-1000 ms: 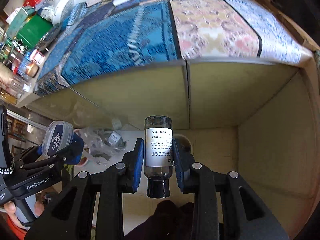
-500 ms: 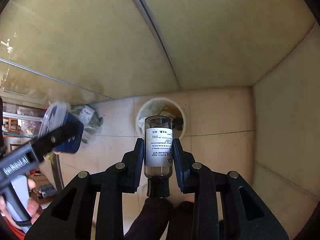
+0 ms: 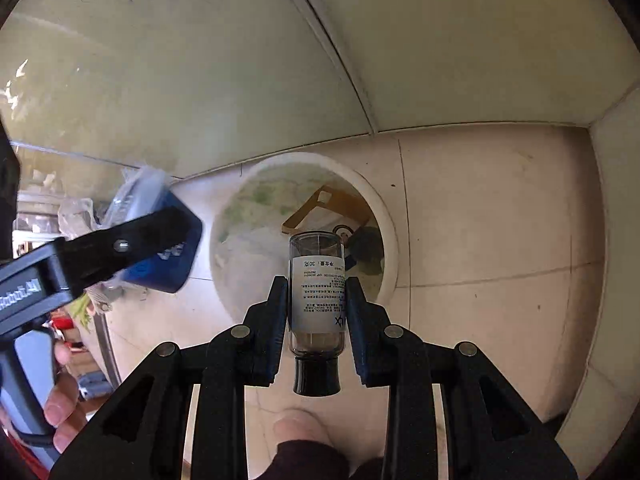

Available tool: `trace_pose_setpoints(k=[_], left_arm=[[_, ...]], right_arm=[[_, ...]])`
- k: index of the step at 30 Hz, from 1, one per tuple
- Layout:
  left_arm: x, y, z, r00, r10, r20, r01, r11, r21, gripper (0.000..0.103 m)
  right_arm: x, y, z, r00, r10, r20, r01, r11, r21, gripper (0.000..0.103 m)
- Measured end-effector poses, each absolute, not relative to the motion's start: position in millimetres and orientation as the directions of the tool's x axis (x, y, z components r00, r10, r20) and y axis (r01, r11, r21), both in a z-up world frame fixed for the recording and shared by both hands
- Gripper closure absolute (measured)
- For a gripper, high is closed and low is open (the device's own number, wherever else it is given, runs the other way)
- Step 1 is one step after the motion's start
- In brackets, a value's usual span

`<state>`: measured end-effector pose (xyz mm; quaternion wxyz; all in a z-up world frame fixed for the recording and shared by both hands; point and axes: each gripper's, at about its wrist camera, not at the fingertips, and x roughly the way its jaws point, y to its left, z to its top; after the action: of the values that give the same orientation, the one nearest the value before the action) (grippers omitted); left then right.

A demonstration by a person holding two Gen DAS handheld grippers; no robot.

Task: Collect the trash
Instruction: 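Open both tools to drop the box and bottle into the bin, then raise both tools back to the counter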

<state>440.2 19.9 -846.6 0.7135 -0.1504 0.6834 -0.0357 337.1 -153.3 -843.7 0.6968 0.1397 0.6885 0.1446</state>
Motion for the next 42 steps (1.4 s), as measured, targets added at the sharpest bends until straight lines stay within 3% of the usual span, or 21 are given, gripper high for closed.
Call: trace_pose_setpoints(k=[4,7,17,24,35,42], left_arm=[[445,17,-869,0.033,-0.284,-0.958,-0.176,0.942,-0.286,0.026],[446,14,-872,0.027,-0.289,-0.957,-0.176,0.941,-0.289,0.026],[437,14,-831,0.06,-0.205,-0.977,-0.121,0.97,-0.211,0.026],[412,31,-711,0.111,-0.147,-0.983,-0.116,0.98,-0.16,0.026],[365,65,-445,0.276,-0.13,-0.952,-0.109,0.98,-0.166,0.026],[348,82,-307,0.409,-0.098,-0.907,-0.111,0.981,-0.156,0.026]], right_arm=[[334,-149,-848,0.011,0.399,-0.917,-0.029,0.917,0.398,0.076],[332,-148,-850,-0.006,0.409,-0.913,-0.046,0.912,0.409,0.064],[325,-154,-807,0.005,0.334,-0.942,-0.072,0.94,0.333,0.063],[326,-160,-700,0.052,0.317,-0.947,-0.065,0.947,0.314,0.063],[320,-138,-433,0.227,0.359,-0.905,-0.095,0.933,0.346,0.063],[315,-127,-297,0.356,0.39,-0.849,-0.124,0.92,0.371,0.063]])
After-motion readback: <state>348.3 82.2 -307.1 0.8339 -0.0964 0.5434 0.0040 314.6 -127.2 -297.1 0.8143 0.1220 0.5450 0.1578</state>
